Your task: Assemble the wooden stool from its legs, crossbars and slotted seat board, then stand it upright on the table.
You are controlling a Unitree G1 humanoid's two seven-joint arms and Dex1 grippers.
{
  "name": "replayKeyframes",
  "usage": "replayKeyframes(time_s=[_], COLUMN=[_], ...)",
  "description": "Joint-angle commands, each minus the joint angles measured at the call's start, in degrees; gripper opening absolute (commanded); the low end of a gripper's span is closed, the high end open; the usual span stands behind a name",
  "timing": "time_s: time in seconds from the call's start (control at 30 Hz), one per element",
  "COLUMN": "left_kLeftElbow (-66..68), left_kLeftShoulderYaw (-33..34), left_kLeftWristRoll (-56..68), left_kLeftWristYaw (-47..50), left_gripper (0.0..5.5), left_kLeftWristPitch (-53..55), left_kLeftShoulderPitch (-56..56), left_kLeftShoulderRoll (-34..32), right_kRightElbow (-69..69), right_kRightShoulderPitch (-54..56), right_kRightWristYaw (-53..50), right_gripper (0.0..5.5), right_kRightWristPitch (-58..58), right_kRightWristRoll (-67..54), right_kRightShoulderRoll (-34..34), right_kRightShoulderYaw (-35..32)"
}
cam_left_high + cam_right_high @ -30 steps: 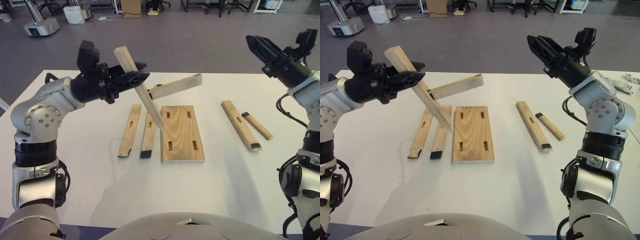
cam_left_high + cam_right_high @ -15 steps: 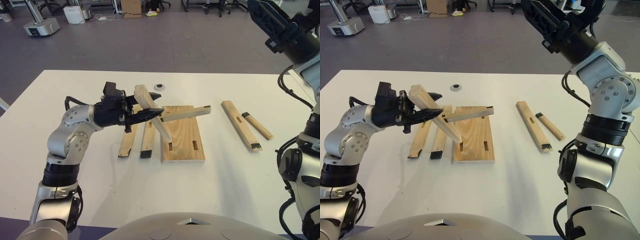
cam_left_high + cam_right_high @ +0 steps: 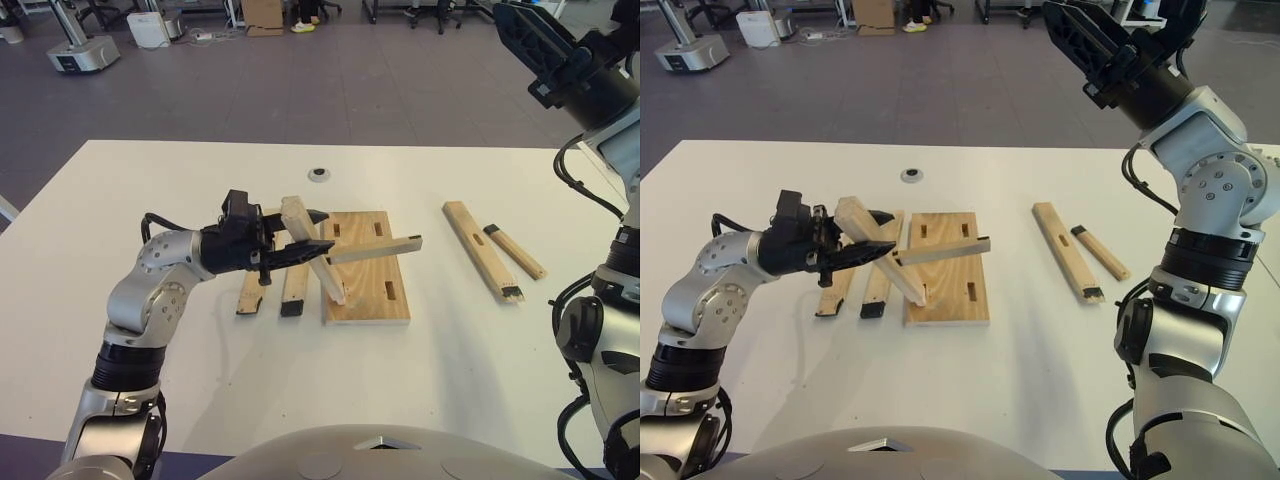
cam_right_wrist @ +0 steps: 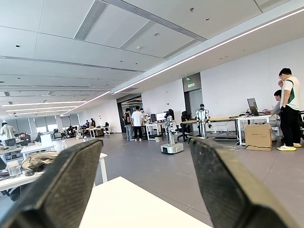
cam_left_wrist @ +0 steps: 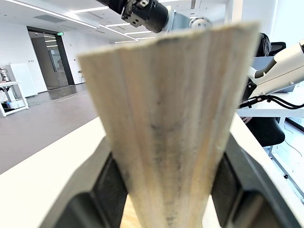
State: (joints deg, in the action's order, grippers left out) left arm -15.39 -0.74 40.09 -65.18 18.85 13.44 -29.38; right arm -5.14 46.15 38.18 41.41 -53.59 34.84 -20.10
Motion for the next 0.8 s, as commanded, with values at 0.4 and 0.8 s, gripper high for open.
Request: replayKeyframes(time_s=[0.4, 0.8], left_kLeftElbow=[7.42, 4.53], left_kLeftShoulderYaw=[-5.60, -13.85], left_kLeftWristRoll=[-5.15, -8.27], left_kLeftWristYaw=[-6.46, -2.46], left_gripper=[2.06, 2.06], left_kLeftWristPitch=[-2.43, 8.66], left_kLeftShoulderPitch=[3.81, 8.33], left_kLeftShoulderRoll=[-2.18, -6.06], right_kRightElbow=[0.76, 4.11], right_kRightShoulderPitch=[0.27, -3.24], right_kRightWristYaw=[0.19, -3.05], right_gripper=[3.37, 3.37], right_kRightWristPitch=[-0.03, 0.01], right_kRightWristRoll=[0.74, -0.15], right_kRightShoulderRoll=[-1.72, -3.67], right_kRightShoulderYaw=[-0.06, -1.42])
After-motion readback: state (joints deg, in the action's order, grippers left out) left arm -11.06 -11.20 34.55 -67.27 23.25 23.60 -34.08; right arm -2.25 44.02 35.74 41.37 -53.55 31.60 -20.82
